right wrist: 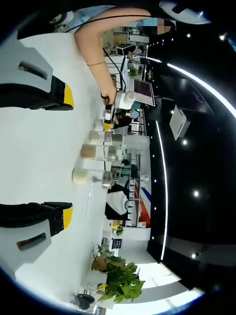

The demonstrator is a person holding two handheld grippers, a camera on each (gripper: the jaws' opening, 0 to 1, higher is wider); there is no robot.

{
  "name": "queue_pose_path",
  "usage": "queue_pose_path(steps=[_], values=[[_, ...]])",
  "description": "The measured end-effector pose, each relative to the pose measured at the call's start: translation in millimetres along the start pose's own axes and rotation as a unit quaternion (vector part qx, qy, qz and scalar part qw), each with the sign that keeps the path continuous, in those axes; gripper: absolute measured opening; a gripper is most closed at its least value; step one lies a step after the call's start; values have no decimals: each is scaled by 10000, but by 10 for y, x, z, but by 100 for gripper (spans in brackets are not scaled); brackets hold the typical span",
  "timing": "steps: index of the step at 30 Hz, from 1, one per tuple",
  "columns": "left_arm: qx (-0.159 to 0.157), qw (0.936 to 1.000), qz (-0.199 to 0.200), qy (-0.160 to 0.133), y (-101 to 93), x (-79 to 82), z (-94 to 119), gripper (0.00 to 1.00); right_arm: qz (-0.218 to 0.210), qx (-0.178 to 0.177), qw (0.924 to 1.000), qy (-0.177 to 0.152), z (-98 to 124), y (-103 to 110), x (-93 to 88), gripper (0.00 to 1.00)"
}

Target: Rotate the seasoning bottle until the label or dispensing opening points toward the visible target arrow and the bottle remains upright within the marked orientation range

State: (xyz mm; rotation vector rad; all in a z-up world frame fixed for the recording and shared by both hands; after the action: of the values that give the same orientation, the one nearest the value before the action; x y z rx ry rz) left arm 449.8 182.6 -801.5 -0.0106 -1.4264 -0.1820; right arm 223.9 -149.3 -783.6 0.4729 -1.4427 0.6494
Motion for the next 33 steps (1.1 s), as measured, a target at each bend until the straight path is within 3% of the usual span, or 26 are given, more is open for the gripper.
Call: queue_pose_path(steps=[18, 33], values=[[-46, 9999, 18, -132, 64, -12, -60, 36, 21, 21, 10000, 59, -234, 127, 4, 76], [-57, 9997, 31, -217, 40, -7, -42, 36, 28, 43, 9999, 135, -273, 150, -35, 76]])
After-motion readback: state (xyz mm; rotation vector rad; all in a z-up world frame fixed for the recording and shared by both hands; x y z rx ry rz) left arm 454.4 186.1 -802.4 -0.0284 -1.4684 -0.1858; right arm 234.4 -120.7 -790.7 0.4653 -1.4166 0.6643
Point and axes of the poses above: the point that each gripper's makers call its tool centre point, and the gripper's own axes: z roughly backward along the fingers, y roughly to its left, x roughly out of its top, the point moved 4 cm from there along z, roughly backward along the fingers, and after that the axes turned 7 degrees about x, right-handed, at the moved point
